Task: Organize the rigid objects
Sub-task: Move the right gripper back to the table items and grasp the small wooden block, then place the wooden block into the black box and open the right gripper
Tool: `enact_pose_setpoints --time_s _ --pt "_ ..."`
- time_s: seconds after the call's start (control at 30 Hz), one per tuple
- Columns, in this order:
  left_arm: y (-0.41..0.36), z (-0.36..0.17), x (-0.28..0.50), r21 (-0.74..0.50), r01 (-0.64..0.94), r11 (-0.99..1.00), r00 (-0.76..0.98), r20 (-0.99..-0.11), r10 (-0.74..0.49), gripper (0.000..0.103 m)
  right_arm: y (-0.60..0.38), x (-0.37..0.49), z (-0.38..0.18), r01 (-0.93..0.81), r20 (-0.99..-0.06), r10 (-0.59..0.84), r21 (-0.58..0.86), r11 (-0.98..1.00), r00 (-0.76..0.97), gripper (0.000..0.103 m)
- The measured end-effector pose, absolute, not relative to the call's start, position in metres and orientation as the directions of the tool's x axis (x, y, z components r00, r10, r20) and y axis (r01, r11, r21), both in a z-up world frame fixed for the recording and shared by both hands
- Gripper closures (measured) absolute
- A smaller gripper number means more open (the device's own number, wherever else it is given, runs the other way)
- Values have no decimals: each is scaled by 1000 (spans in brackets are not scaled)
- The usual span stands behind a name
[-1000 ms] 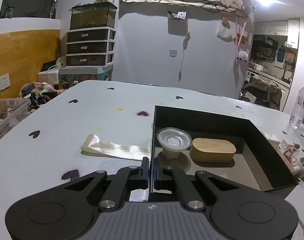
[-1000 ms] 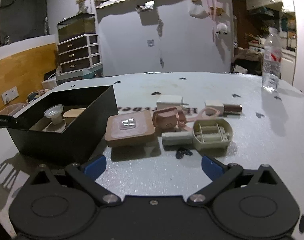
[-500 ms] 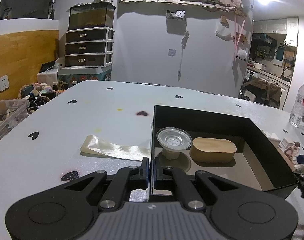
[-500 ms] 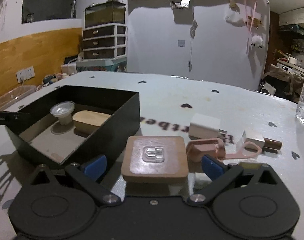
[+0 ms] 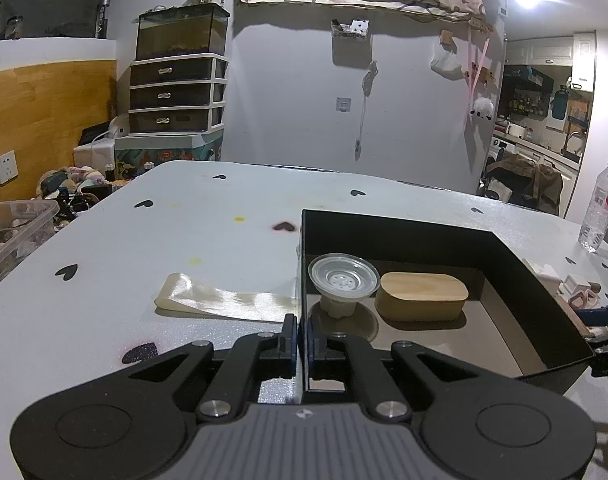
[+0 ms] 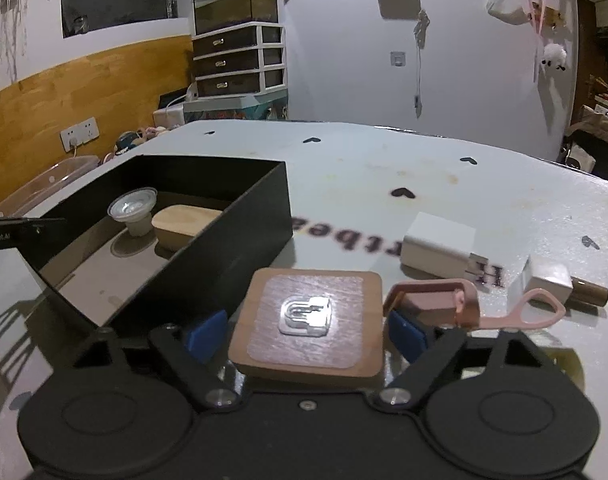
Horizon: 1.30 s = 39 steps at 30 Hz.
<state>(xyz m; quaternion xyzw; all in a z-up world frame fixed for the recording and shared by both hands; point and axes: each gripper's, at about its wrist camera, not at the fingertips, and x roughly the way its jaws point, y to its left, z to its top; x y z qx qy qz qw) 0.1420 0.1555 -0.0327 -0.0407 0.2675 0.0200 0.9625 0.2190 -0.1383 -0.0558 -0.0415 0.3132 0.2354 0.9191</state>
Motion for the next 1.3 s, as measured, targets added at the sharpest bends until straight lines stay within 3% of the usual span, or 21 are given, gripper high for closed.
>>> enact_pose_setpoints --time_s 0.07,0.33,0.53,0.57,0.6,0.63,0.67,0.73,0.9,1.1,1.17,1.3 --pt "155 -33 142 -69 -57 996 856 -516 14 98 -139 221 -57 -462 -607 405 71 884 683 23" --pt "162 -35 146 -77 -27 997 860 -510 -16 99 -150 204 -54 -428 -623 400 114 896 672 24" --pt "167 -38 148 -73 10 997 867 -497 -45 99 -167 183 -23 -382 -581 396 154 911 711 26" --pt "169 -38 149 -77 14 997 867 -496 -51 99 -169 181 -15 -364 -565 381 148 919 732 52" --pt "170 -38 150 -81 17 997 868 -494 -55 98 -171 182 -7 -361 -559 397 180 915 728 70" --pt "171 -38 150 -84 19 996 869 -492 -58 98 -175 184 0 -345 -554 421 242 907 718 85" --pt "172 -39 151 -86 20 996 869 -491 -60 98 -178 187 7 -333 -545 446 299 894 710 92" --pt "172 -39 151 -88 22 996 870 -489 -62 98 -170 187 19 -345 -520 438 271 899 733 91" --pt "173 -40 151 -92 34 995 870 -488 -75 97 -154 187 22 -348 -561 395 194 917 727 83" --pt "173 -41 150 -99 39 994 873 -481 -83 97 -168 179 11 -324 -598 365 181 929 713 59" --pt "173 -41 150 -99 40 994 873 -481 -83 97 -171 173 10 -347 -601 381 177 921 703 44" --pt "174 -41 150 -100 39 994 873 -481 -82 97 -168 167 4 -384 -638 372 126 915 674 41"
